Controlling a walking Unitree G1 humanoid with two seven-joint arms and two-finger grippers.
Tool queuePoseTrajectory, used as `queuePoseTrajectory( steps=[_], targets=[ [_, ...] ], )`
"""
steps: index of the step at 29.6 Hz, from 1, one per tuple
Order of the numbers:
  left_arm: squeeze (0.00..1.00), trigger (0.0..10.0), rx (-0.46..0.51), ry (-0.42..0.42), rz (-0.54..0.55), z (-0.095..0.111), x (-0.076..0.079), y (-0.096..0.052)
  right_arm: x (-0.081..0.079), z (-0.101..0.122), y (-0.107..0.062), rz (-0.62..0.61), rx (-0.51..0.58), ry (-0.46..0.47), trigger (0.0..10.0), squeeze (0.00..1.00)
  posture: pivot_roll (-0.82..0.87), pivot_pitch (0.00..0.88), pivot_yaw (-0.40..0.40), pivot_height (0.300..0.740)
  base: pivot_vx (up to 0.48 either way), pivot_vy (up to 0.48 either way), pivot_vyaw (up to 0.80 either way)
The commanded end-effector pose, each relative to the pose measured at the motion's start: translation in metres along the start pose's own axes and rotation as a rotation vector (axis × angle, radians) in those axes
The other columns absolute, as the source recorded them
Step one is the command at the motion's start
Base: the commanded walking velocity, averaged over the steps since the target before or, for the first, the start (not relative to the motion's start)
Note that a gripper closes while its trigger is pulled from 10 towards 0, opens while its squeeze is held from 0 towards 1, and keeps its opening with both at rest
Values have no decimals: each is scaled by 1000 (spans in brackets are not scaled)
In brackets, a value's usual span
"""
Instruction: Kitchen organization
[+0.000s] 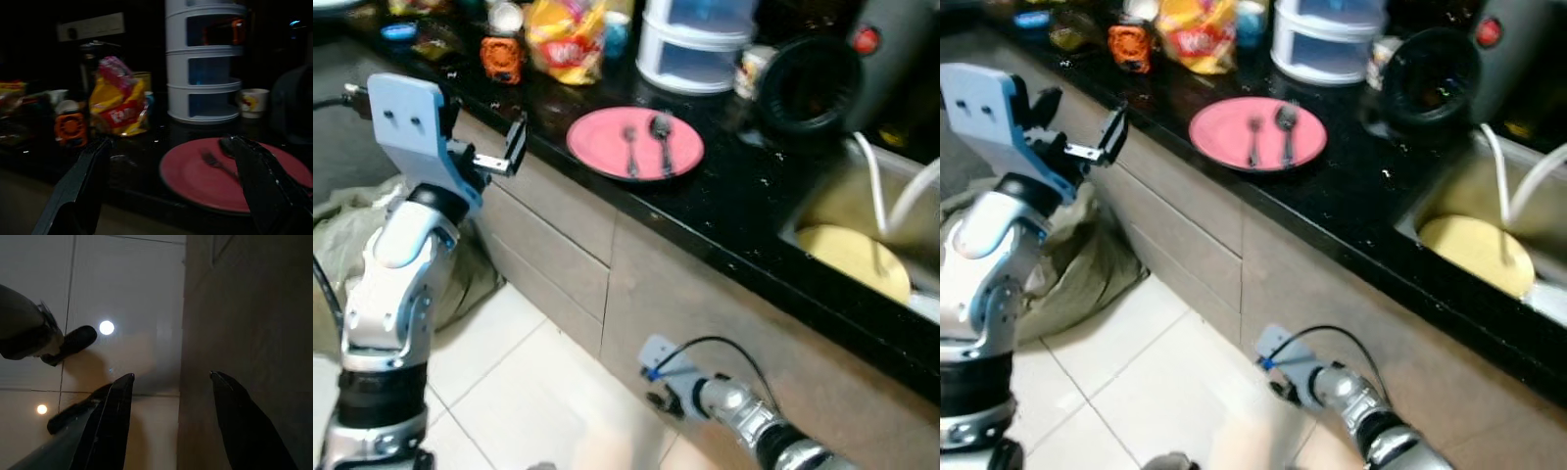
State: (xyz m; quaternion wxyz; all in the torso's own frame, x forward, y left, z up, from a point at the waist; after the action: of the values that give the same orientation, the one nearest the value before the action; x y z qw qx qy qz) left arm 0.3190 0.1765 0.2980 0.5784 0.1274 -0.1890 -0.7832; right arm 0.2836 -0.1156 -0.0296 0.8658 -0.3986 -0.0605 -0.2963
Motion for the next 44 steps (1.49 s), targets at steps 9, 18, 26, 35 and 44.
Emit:
queuePoseTrajectory(
  steps=[9, 18, 26, 35, 44],
  targets=[
    [0, 10000, 24, -23, -7, 4, -4, -2, -5, -5, 0, 7, -16, 8, 10000, 0, 172, 90, -55, 740, 30, 0, 0],
    [0, 10000, 35, -8, -30, 9, -1, -1, -7, -7, -1, 15, -21, 10, 10000, 0, 171, 92, -56, 740, 311, 0, 0],
    [0, 10000, 48, -2, -52, 14, 2, 1, -12, -12, -1, 34, -45, 12, 10000, 0, 172, 93, -52, 740, 349, 0, 0],
    [0, 10000, 54, -4, -74, 14, 8, 2, -50, -118, -51, 154, -557, -1, 10000, 0, 173, 93, -55, 740, 367, 0, 0],
    [0, 10000, 56, -4, -83, 14, 10, 2, -66, -139, -66, -70, -522, 428, 10000, 0, 168, 89, -61, 740, 375, 0, 0]
  ],
)
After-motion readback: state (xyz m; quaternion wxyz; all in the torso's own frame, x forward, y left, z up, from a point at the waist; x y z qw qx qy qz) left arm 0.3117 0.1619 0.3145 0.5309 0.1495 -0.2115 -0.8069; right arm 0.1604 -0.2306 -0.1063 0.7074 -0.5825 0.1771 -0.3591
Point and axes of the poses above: a point about 5 cm out from each wrist's last joint towards the gripper, its own y axis pointing out of the wrist towards the gripper, its own z axis along the axis of the wrist's last joint, x = y × z, the point moved 2 cm from there along y, pointing out of the wrist towards the gripper, and after that the axes turned 10 degrees about -y, right-handed, at the moved point
